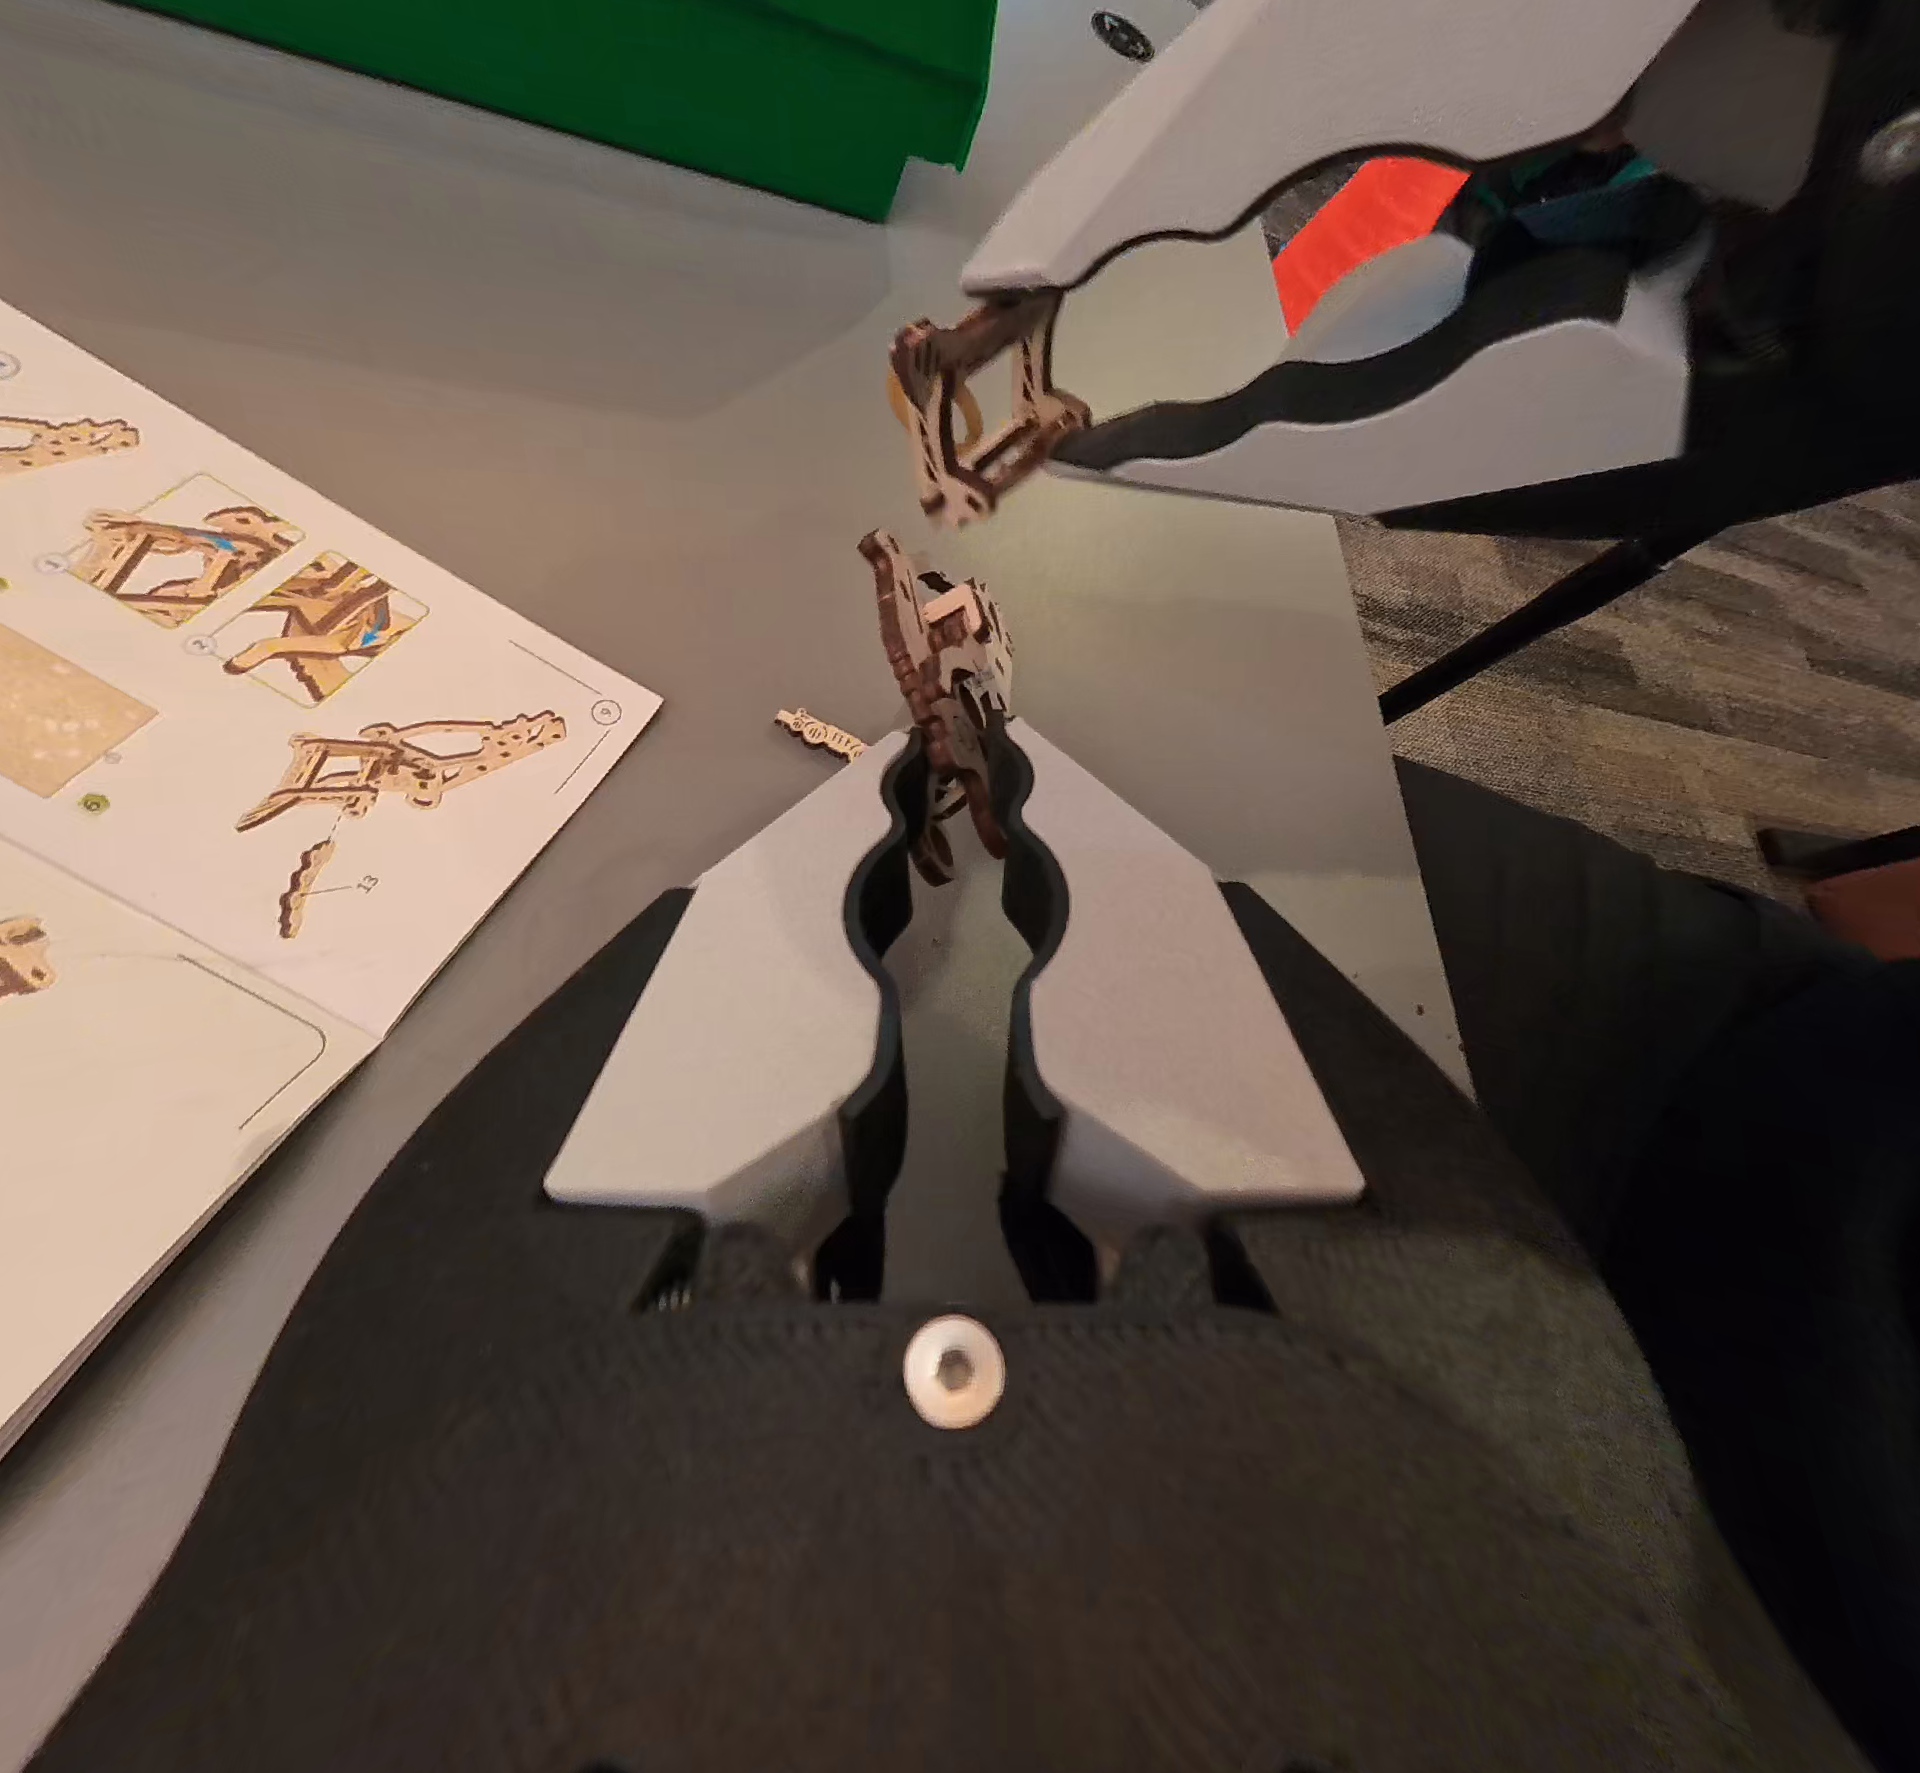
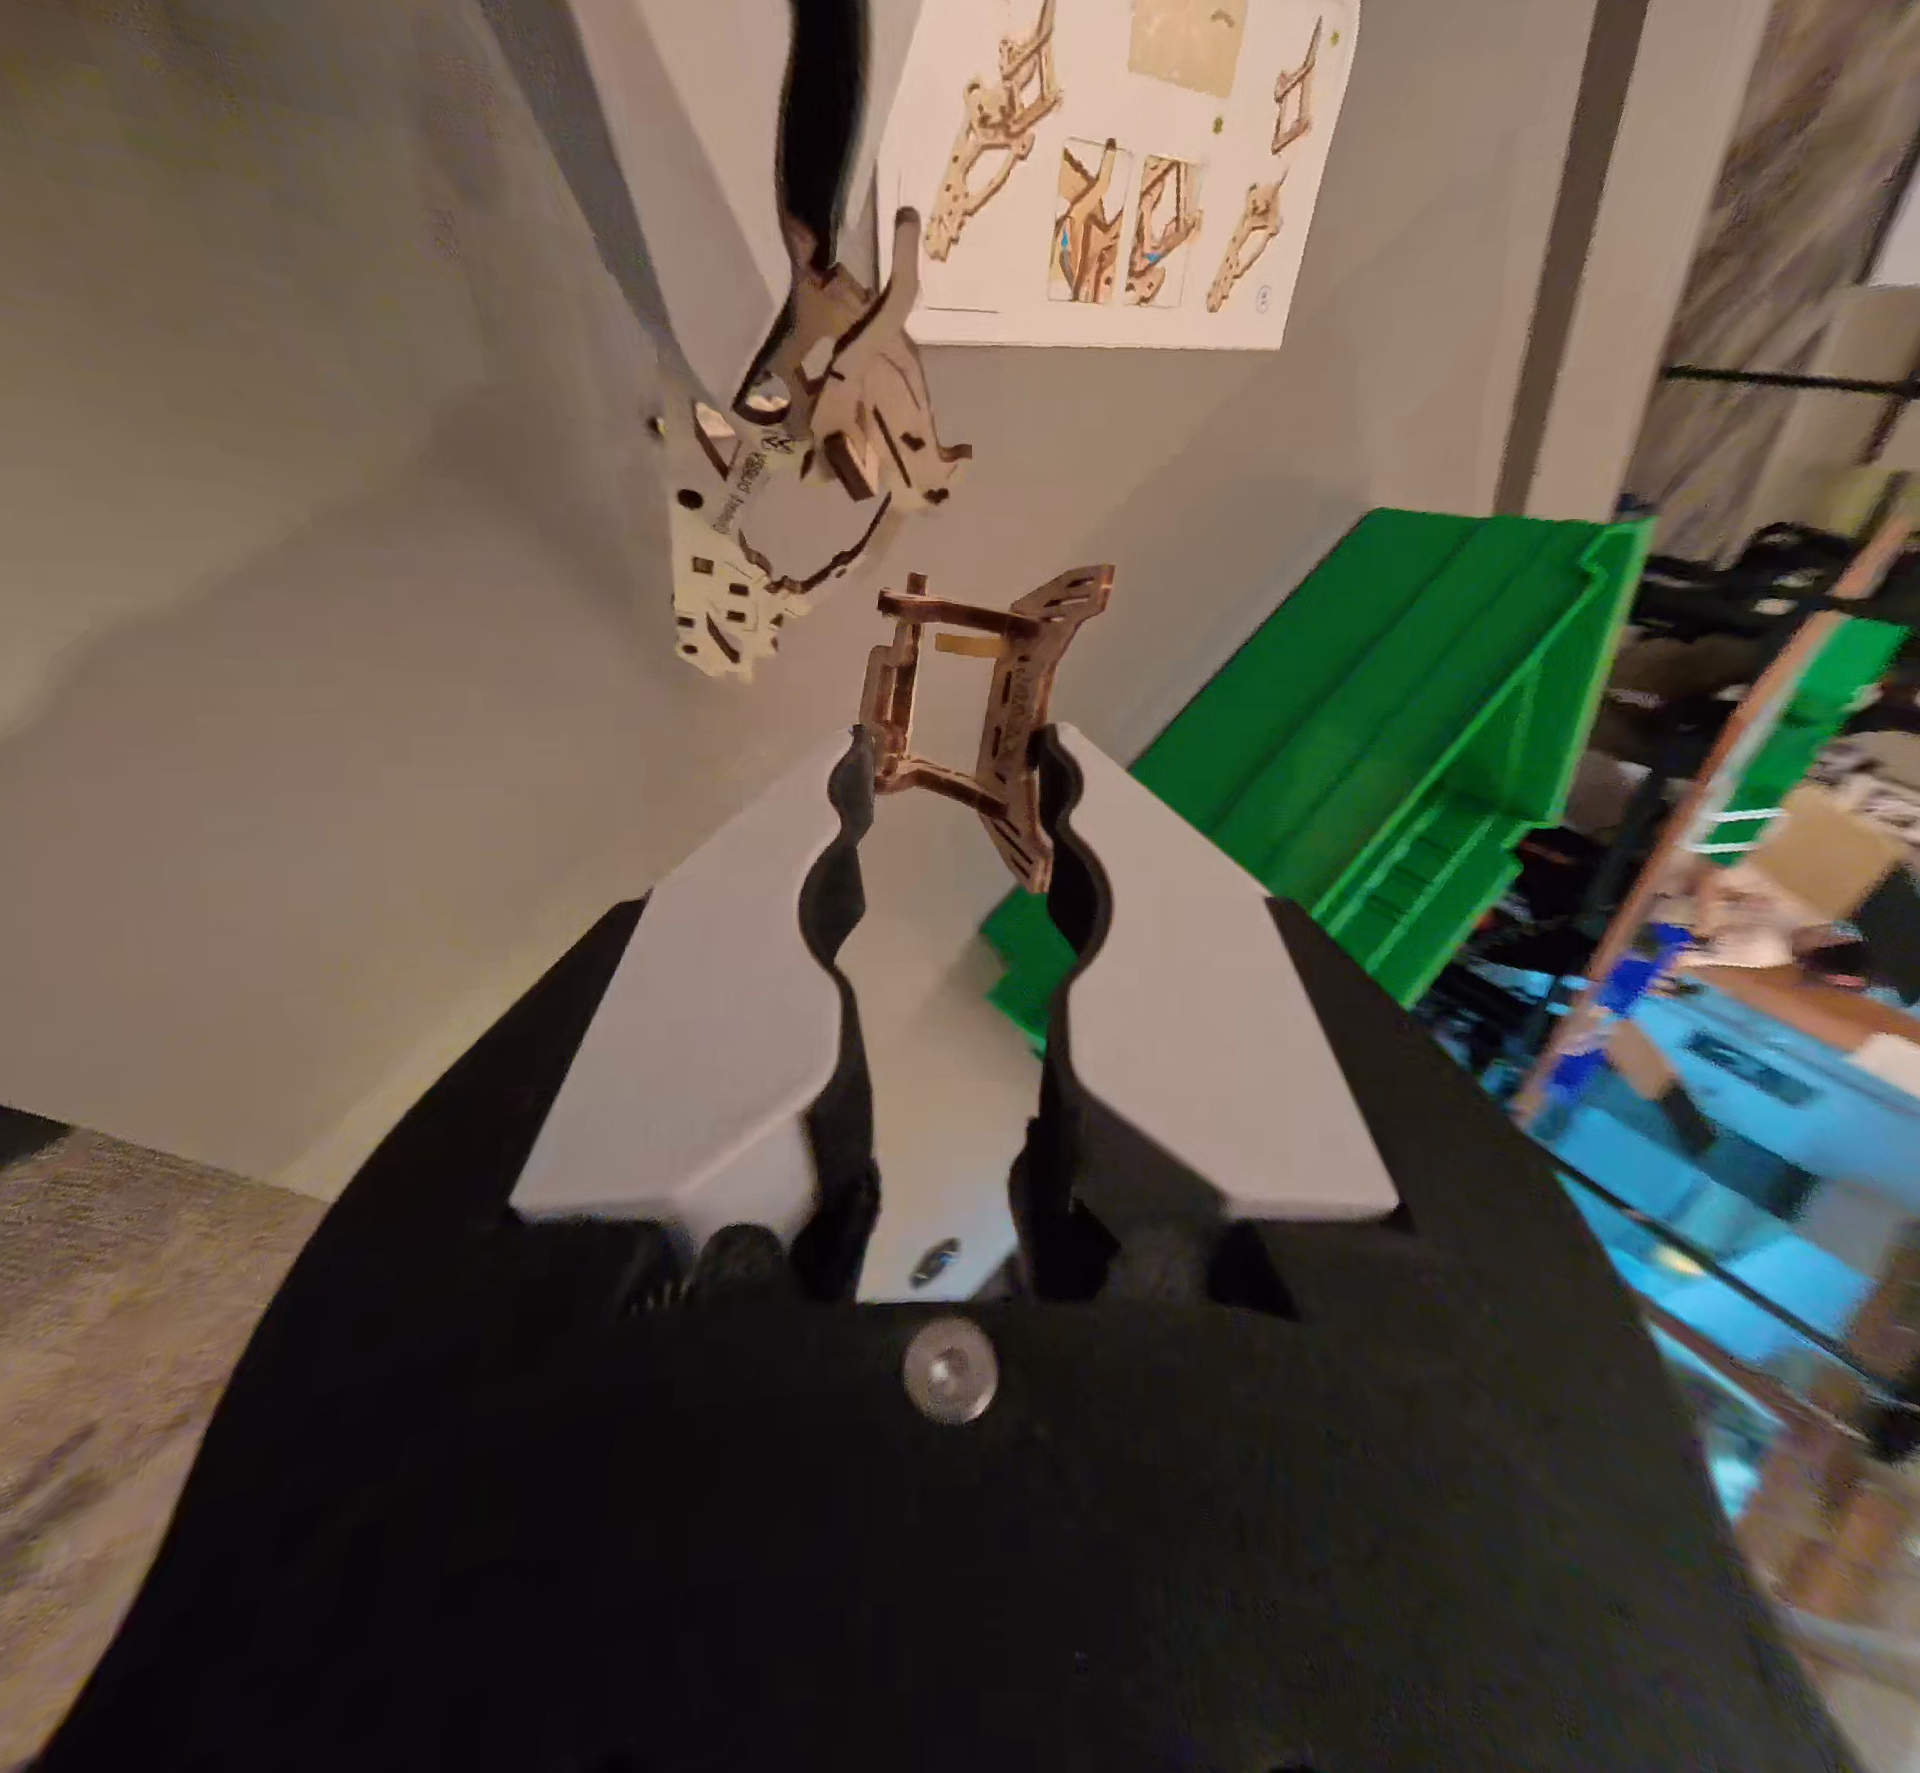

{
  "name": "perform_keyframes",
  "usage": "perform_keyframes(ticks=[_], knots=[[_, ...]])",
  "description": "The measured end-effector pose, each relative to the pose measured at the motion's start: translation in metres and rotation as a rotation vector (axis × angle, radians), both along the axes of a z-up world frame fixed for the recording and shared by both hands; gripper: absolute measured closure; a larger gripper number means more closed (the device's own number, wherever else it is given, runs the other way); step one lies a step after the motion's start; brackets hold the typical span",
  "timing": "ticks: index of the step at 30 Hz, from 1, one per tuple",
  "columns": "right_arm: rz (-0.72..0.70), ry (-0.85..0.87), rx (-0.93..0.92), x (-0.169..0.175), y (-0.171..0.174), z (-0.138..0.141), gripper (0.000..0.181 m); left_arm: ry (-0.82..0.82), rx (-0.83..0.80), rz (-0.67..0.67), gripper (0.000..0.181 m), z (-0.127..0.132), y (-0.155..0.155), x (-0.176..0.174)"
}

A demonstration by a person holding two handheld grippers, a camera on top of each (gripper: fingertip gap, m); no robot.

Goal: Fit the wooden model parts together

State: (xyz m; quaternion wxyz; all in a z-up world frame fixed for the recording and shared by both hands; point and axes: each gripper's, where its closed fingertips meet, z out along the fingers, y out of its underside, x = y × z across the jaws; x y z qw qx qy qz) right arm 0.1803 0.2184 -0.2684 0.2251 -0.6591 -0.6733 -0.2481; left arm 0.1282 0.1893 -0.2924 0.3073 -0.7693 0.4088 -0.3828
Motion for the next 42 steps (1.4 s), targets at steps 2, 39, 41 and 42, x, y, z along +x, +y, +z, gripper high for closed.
perform_keyframes(ticks=[2, 39, 41, 42], knots=[[0.022, -0.027, 0.027, -0.001, 0.001, 0.004, 0.152, 0.007, 0.001, 0.002, 0.173, 0.000, -0.001, 0.000], [0.145, -0.286, 0.055, -0.022, -0.004, -0.001, 0.152, 0.063, 0.041, -0.010, 0.173, -0.004, -0.005, 0.005], [0.163, -0.288, 0.058, -0.024, -0.004, 0.000, 0.152, 0.064, 0.045, -0.008, 0.173, -0.004, -0.004, 0.005], [0.167, -0.290, 0.058, -0.025, -0.004, 0.000, 0.152, 0.064, 0.044, -0.008, 0.173, -0.004, -0.004, 0.005]])
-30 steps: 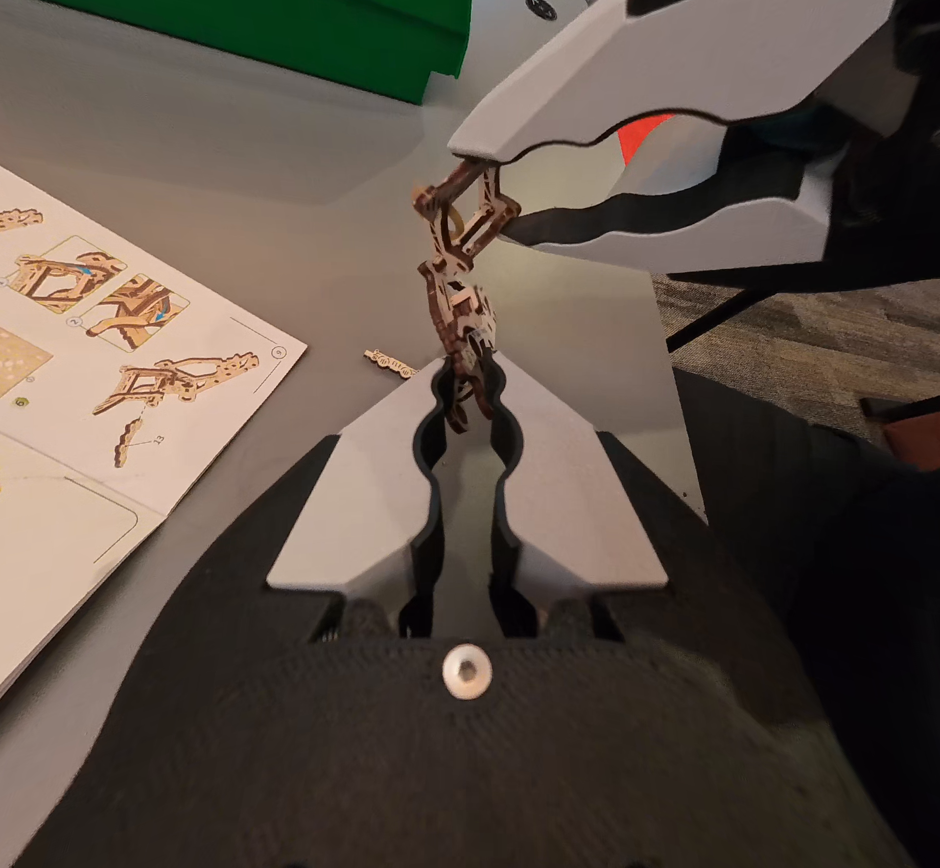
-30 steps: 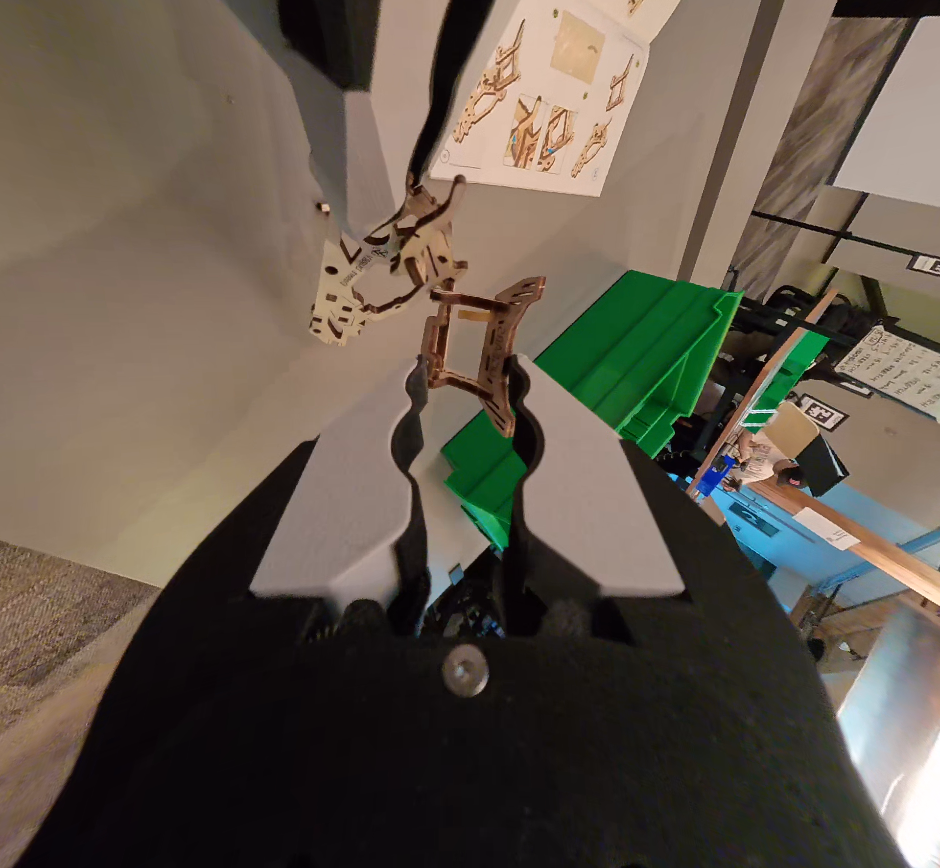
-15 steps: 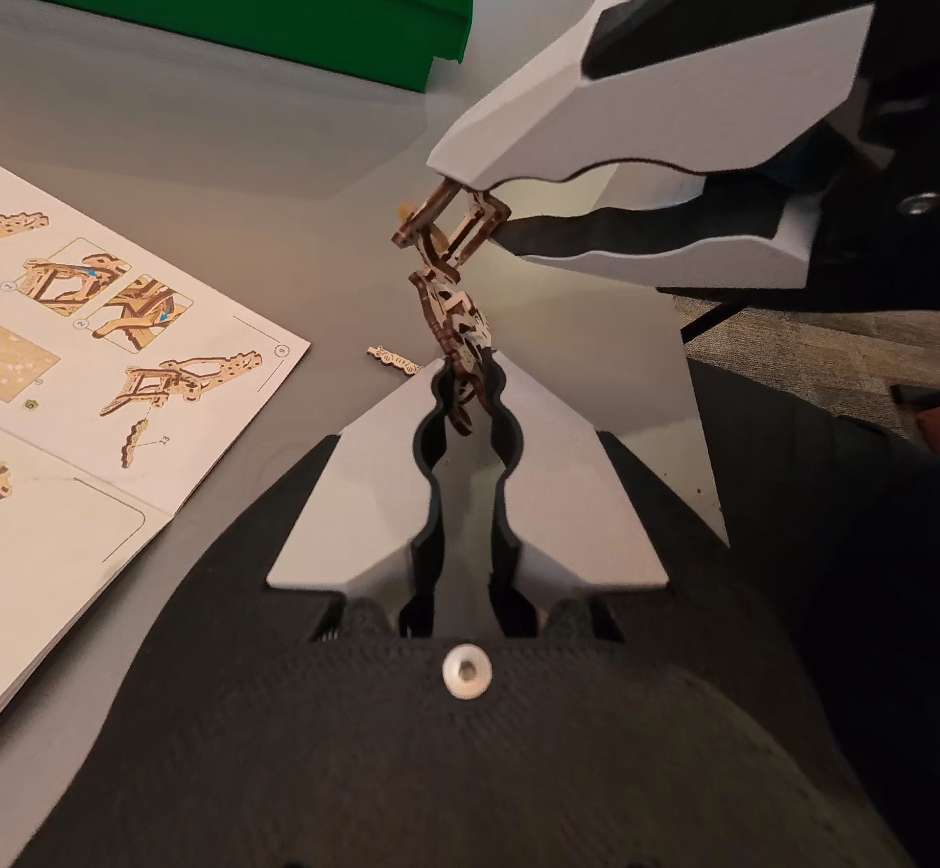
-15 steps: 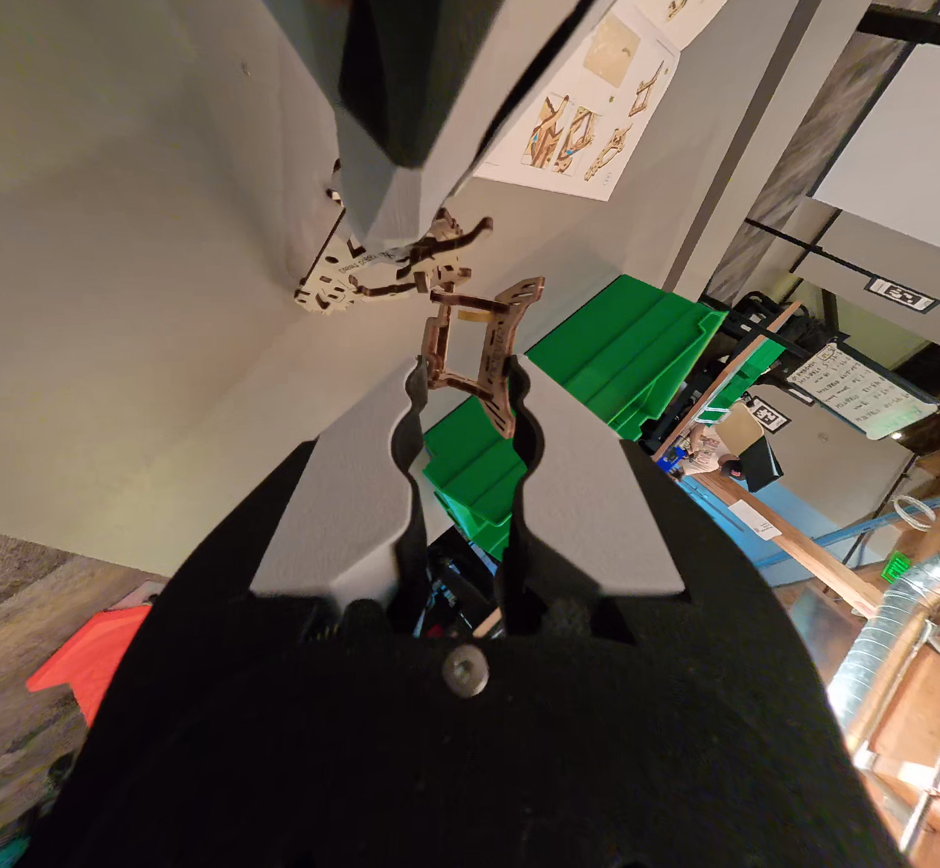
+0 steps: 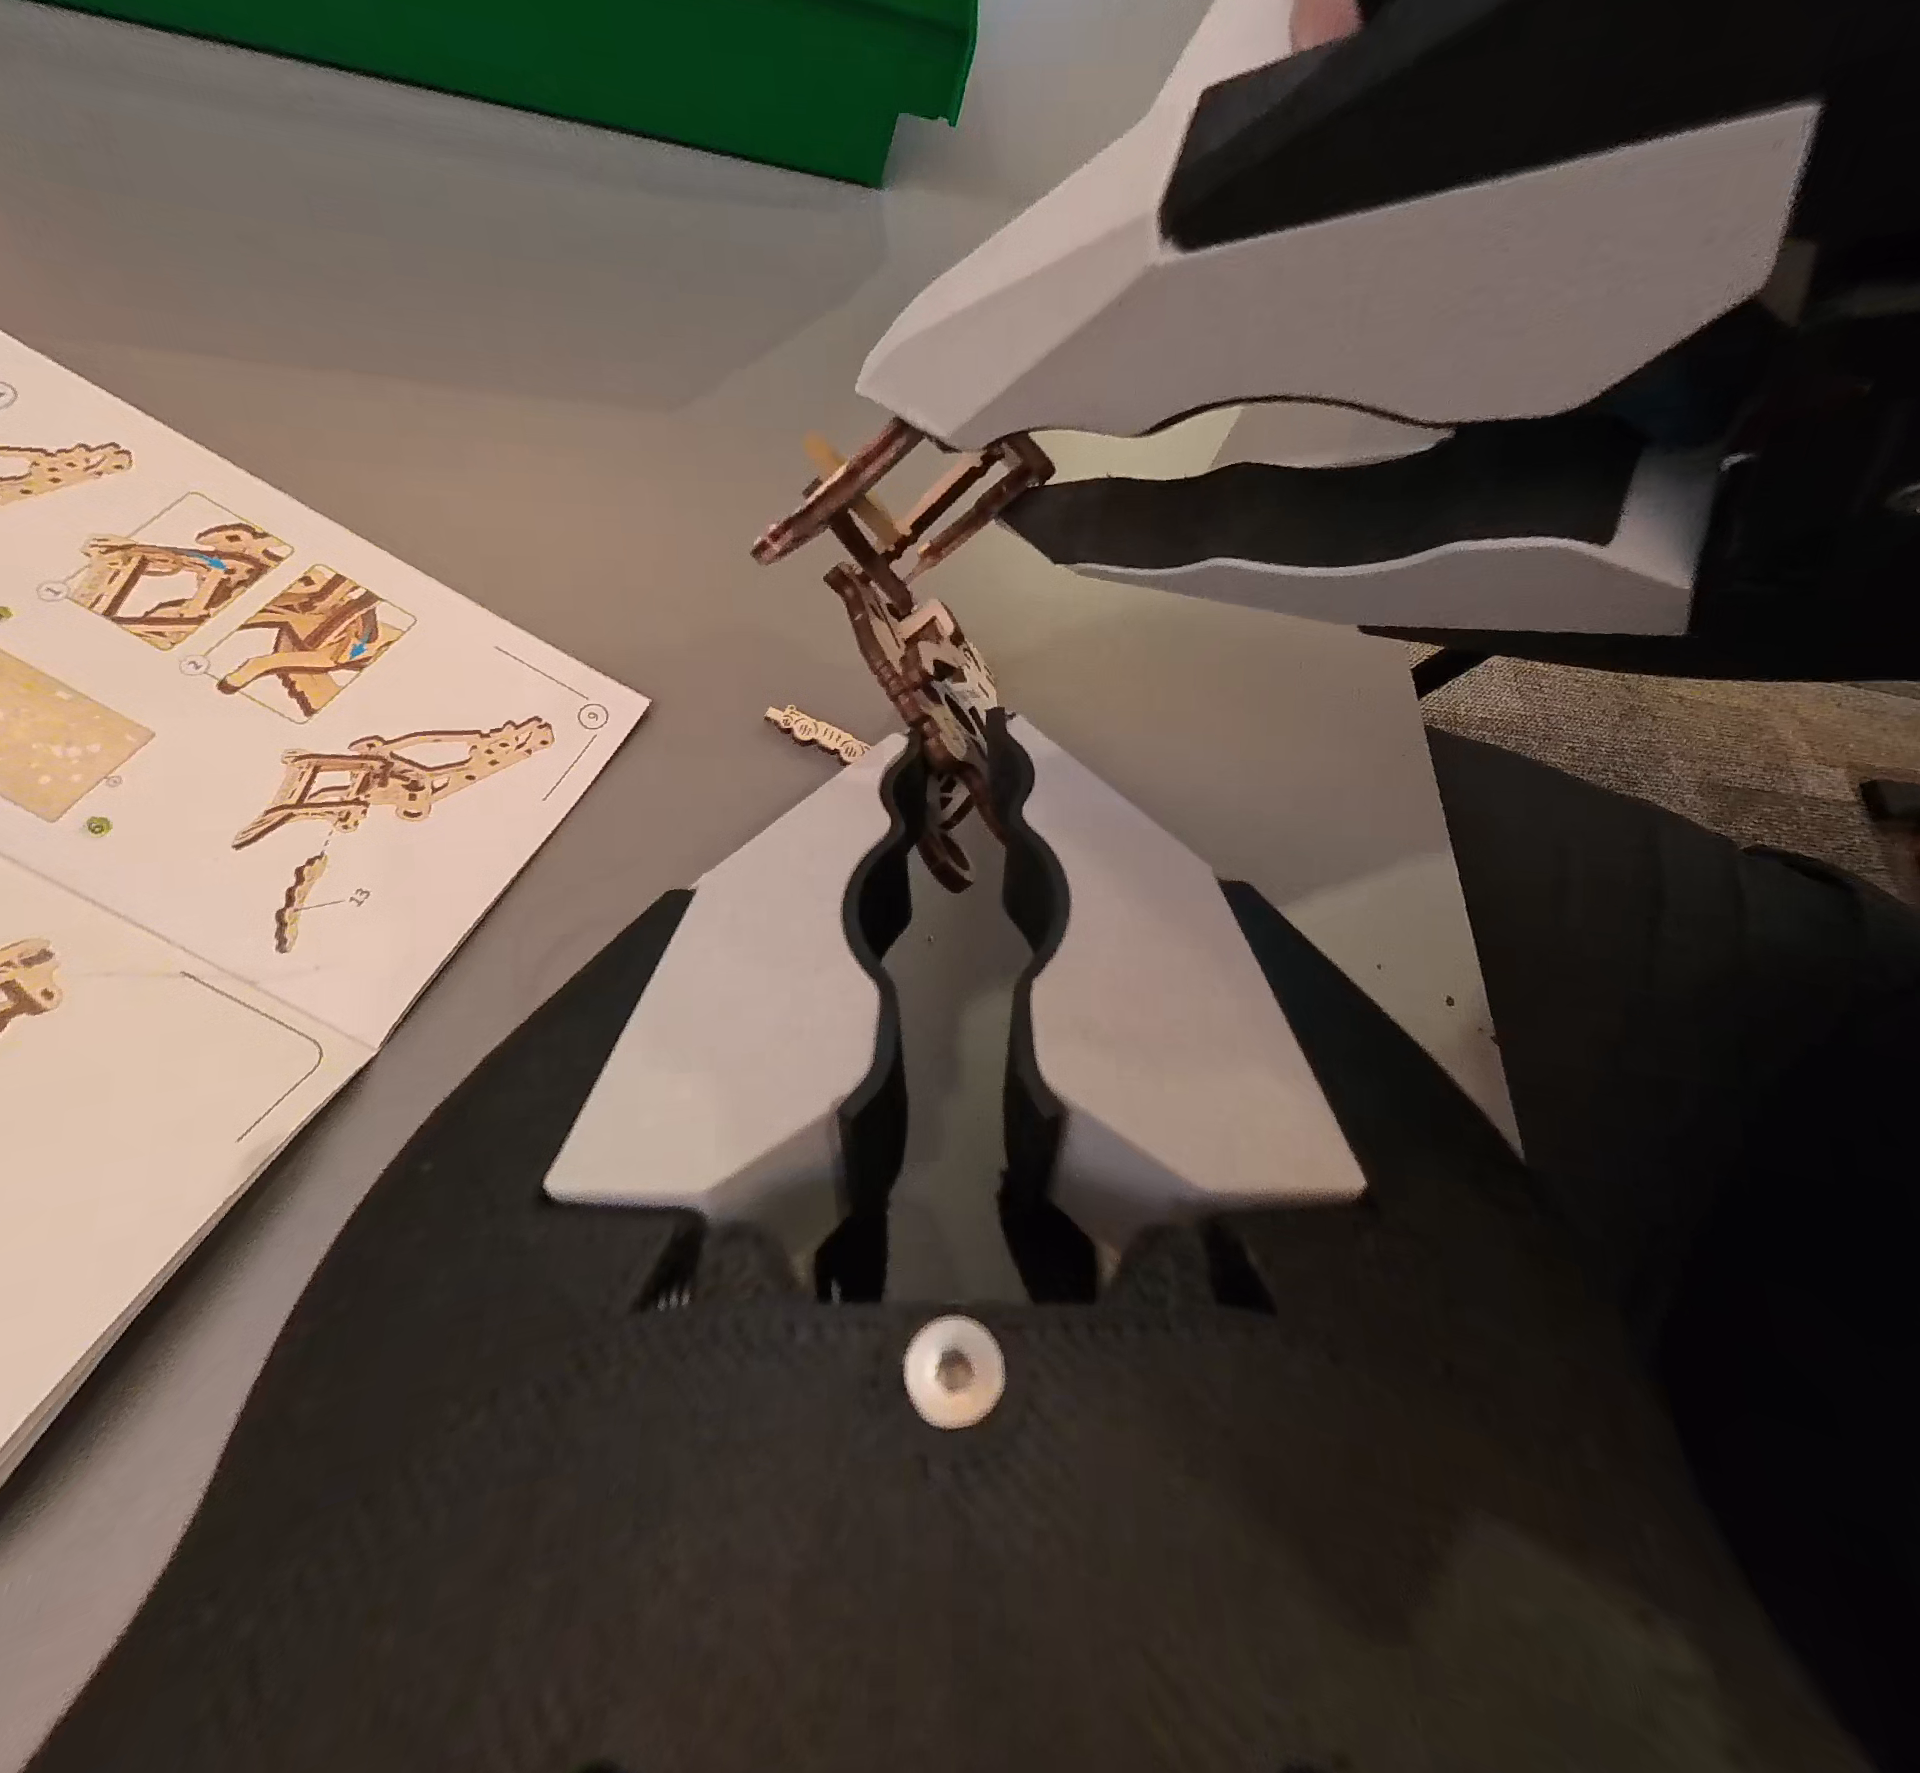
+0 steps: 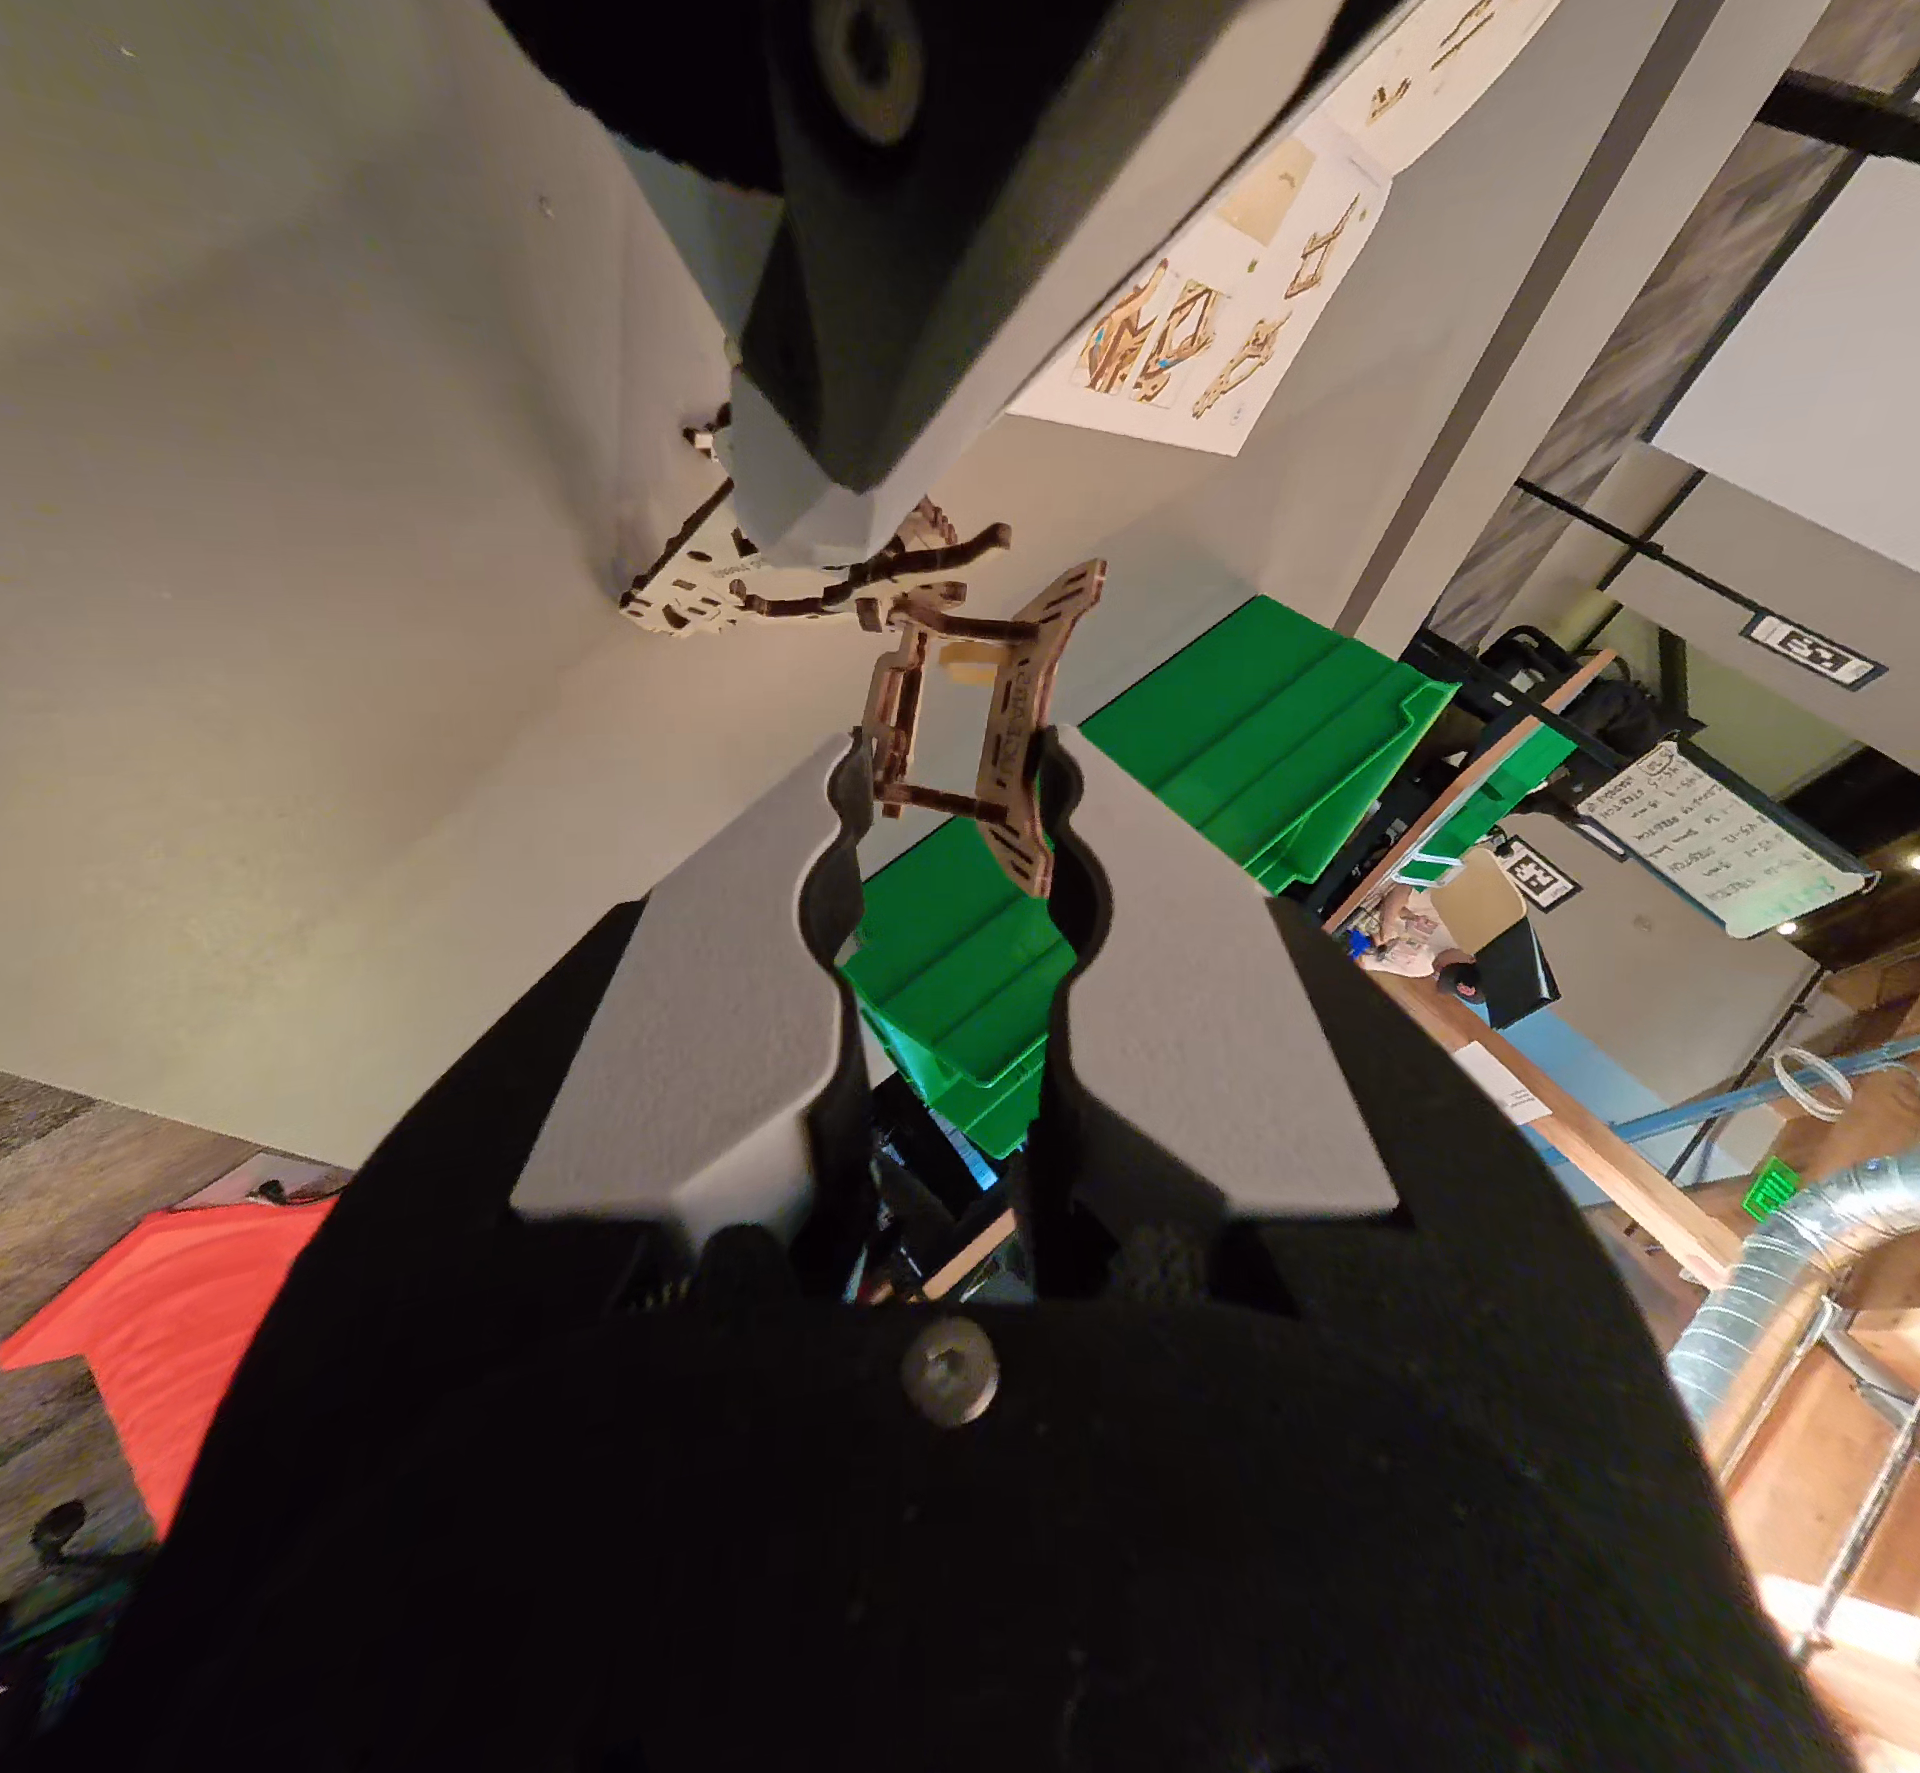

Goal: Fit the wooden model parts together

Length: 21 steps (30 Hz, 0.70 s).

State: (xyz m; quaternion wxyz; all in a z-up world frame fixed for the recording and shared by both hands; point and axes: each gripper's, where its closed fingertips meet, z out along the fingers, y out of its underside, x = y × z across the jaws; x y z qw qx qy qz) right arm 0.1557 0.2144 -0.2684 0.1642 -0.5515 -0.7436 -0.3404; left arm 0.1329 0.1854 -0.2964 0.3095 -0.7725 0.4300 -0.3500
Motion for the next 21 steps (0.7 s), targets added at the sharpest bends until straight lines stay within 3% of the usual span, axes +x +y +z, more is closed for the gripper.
perform_keyframes(ticks=[11, 21], knots=[[0.053, 0.003, -0.020, -0.0016, 0.0023, -0.0015, 0.152, -0.004, 0.022, -0.012, 0.172, 0.0013, -0.0006, 0.0015], [0.019, 0.024, -0.034, -0.0037, 0.0029, -0.0028, 0.152, -0.022, 0.019, -0.016, 0.172, 0.0015, -0.0001, 0.0011]])
